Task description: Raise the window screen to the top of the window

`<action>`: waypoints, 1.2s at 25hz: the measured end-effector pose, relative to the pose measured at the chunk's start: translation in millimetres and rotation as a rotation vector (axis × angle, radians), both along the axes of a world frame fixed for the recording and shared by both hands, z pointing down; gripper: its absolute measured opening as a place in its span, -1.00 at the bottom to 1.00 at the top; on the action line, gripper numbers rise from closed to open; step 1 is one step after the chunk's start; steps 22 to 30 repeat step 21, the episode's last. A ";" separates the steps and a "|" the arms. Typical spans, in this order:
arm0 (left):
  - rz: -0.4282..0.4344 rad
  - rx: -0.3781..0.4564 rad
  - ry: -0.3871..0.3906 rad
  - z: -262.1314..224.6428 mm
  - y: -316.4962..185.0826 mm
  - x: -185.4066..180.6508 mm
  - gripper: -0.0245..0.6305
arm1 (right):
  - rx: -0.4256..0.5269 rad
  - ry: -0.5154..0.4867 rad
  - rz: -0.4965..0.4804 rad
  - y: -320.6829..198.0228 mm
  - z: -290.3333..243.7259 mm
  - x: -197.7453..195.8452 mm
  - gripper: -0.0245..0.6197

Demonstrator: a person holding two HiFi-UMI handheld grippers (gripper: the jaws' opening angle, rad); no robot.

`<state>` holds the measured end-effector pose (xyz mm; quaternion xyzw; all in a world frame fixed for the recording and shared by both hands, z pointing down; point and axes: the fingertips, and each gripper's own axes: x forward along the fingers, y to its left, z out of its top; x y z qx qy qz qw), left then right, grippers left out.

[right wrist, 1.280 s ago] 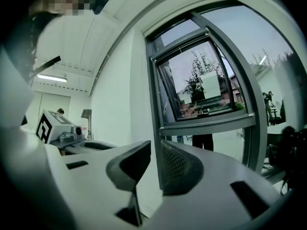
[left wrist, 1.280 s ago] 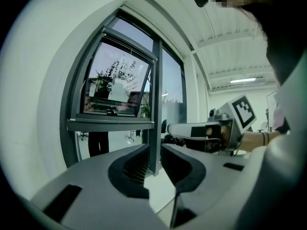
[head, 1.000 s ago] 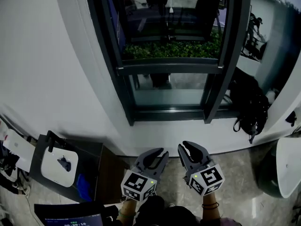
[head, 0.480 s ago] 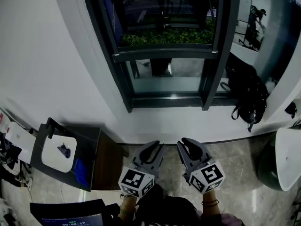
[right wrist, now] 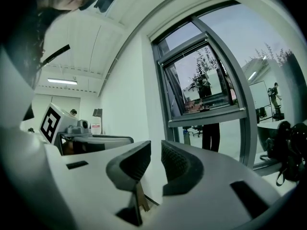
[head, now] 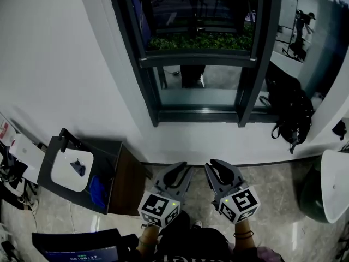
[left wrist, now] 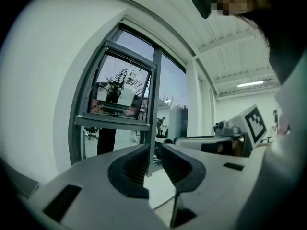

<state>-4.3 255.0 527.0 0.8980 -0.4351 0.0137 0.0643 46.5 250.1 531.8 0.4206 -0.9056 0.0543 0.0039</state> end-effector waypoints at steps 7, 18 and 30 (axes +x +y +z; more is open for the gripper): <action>-0.004 0.017 -0.023 3.4 12.6 -6.4 -0.71 | 0.018 0.016 0.004 9.2 2.0 -4.4 -0.76; -0.004 0.018 -0.020 13.2 21.0 -12.5 -0.71 | 0.033 0.031 0.002 16.2 -0.3 -8.7 -0.76; -0.001 0.023 -0.036 15.0 23.3 -10.8 -0.71 | 0.032 0.027 0.007 17.2 3.4 -7.2 -0.76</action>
